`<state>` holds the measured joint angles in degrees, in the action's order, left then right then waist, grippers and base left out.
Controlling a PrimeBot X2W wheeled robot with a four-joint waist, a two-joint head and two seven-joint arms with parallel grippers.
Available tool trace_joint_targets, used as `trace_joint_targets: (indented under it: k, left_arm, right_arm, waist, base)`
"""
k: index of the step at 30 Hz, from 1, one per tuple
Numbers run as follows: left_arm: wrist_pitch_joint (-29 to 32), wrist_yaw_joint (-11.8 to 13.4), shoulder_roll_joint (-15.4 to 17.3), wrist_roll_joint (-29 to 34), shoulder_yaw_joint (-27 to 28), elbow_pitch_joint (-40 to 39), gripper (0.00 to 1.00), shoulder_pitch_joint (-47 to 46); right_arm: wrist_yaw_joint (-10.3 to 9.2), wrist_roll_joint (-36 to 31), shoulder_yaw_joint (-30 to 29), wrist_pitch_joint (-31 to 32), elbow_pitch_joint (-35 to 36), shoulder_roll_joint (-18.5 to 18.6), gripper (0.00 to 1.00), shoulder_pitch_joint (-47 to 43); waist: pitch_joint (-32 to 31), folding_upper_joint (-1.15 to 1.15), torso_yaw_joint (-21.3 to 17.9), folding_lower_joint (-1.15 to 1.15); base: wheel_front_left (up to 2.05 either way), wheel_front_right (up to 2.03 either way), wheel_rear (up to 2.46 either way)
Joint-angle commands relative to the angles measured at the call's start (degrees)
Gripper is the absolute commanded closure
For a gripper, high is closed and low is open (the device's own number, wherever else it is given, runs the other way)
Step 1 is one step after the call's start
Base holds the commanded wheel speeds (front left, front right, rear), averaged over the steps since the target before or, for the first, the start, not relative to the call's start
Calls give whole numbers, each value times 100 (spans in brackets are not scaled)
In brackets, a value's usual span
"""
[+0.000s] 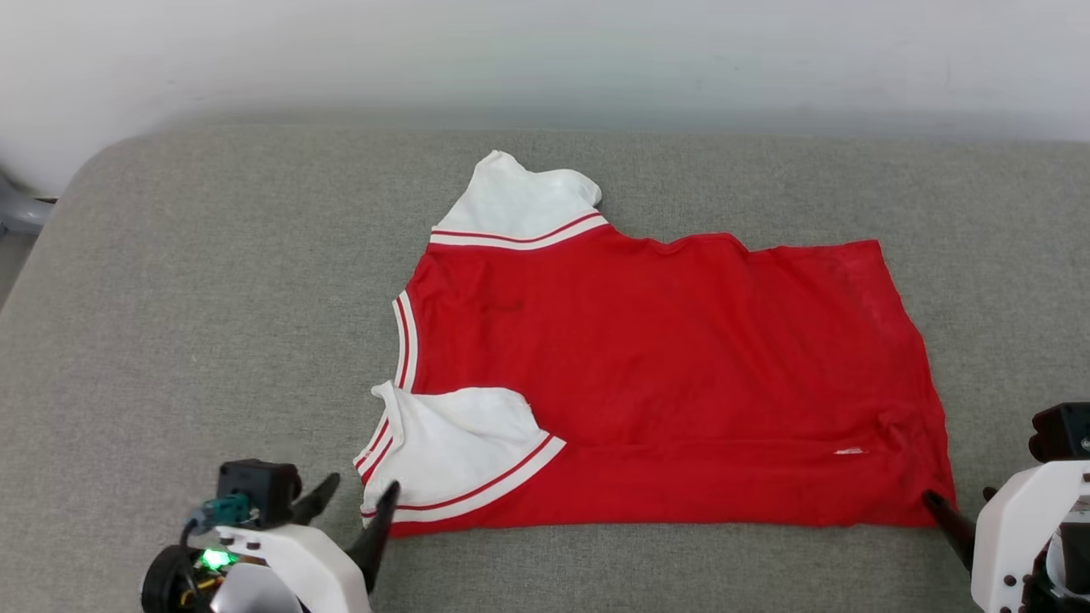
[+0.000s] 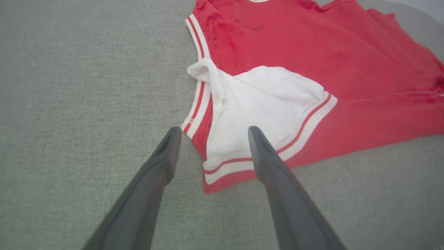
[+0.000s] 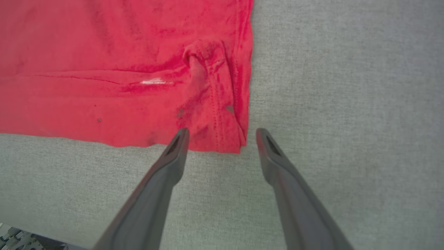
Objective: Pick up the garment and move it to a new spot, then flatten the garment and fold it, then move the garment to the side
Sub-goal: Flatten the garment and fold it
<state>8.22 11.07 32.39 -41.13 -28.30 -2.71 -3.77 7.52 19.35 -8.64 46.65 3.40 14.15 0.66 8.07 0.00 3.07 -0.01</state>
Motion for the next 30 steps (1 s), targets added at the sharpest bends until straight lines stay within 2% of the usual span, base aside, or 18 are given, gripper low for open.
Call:
trace_joint_targets:
  k: [1,5,12,15,20,21,22,23,30]
  left_arm:
    - [127,44,40,-20,-58,-102,0,113]
    - [340,231,54,119,-162,-8,0,30]
    - [253,312,-53,135,-139,428,0,-104]
    - [223,321,-105,146,-147,686,0,-127]
    - [325,196,-227,37,-297,1109,0,-109]
    - [404,146,-249,18,-357,1175,11,-85]
    - [458,97,-262,-10,-401,1230,77,-66]
    - [509,52,-270,-25,-449,1269,100,-60]
    - [218,-32,-311,-27,-394,1114,100,-120]
  right_arm:
    - [-7,-69,-39,74,109,-58,0,-47]
    - [-7,-243,-100,152,273,-148,0,66]
    - [-7,-303,-64,203,329,-133,0,191]
    - [-7,-310,-55,212,367,-106,0,238]
    - [-7,-324,-45,223,380,-113,0,255]
    - [-7,-336,-40,227,374,-120,0,243]
    - [-7,-349,-39,225,368,-121,0,232]
    - [-7,-361,-41,217,355,-121,0,222]
    - [-7,-494,-5,198,187,-44,0,106]
  waist:
    - [88,0,-23,1]
    - [298,0,-95,1]
    - [552,0,-194,1]
    - [648,0,-236,1]
    - [732,0,-261,1]
    - [733,0,-262,1]
    - [730,0,-260,1]
    - [720,0,-255,1]
    - [507,0,-139,1]
  base:
    - [0,0,0]
    - [0,0,0]
    - [0,0,0]
    - [0,0,0]
    - [0,0,0]
    - [0,0,0]
    - [0,0,0]
    - [0,0,0]
    - [0,0,0]
